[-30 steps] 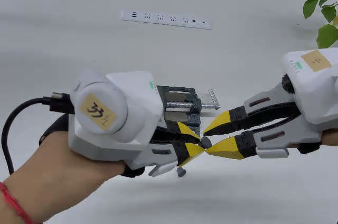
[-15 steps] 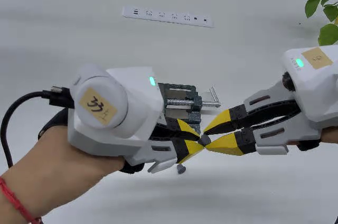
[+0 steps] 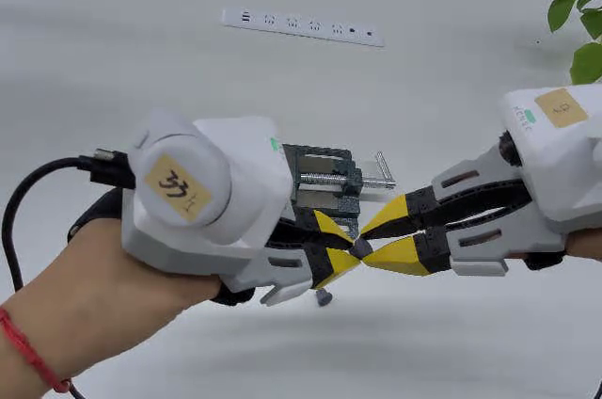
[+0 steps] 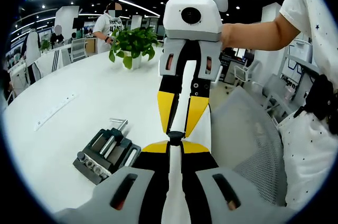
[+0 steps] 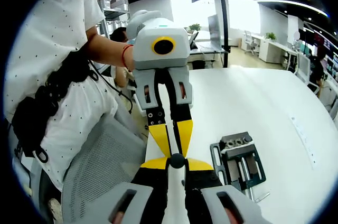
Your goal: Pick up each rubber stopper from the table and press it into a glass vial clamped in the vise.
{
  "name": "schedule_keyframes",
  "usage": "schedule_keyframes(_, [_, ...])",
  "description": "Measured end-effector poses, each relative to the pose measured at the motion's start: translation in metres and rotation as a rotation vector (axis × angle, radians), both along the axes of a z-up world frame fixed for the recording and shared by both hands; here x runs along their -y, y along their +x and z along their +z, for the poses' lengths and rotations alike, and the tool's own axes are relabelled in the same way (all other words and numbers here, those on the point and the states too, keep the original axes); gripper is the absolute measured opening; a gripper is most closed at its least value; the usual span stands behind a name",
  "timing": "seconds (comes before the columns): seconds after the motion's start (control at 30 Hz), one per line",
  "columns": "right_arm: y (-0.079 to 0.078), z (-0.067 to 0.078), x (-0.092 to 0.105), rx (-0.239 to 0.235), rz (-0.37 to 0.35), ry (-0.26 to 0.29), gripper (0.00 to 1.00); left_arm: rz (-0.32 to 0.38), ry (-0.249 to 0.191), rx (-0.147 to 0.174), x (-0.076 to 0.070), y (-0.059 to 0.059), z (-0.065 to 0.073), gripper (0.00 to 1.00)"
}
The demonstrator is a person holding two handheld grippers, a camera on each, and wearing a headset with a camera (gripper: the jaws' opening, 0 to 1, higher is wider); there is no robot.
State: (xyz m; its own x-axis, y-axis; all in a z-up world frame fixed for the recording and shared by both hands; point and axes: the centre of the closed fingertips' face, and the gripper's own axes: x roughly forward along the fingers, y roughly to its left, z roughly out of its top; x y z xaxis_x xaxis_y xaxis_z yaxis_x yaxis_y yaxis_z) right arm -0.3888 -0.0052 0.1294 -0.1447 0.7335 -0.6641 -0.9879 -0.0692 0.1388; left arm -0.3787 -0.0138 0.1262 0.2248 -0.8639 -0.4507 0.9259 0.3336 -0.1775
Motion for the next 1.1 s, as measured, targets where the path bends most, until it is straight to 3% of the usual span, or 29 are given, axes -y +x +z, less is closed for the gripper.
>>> schedule_keyframes(0.57, [0.007,0.002,-0.009,0.001,-0.002,-0.018,0.06,0.056,-0.052,0.019,-0.017,0.007,0.005,0.08])
schedule_keyframes(0.83, [0.023,0.009,-0.018,0.021,-0.031,-0.025,0.06,0.135,-0.072,0.032,-0.045,0.014,0.003,0.16])
schedule_keyframes(1.1, [0.049,0.008,-0.035,0.05,-0.08,-0.041,0.06,0.217,-0.097,0.05,-0.076,0.025,-0.001,0.26])
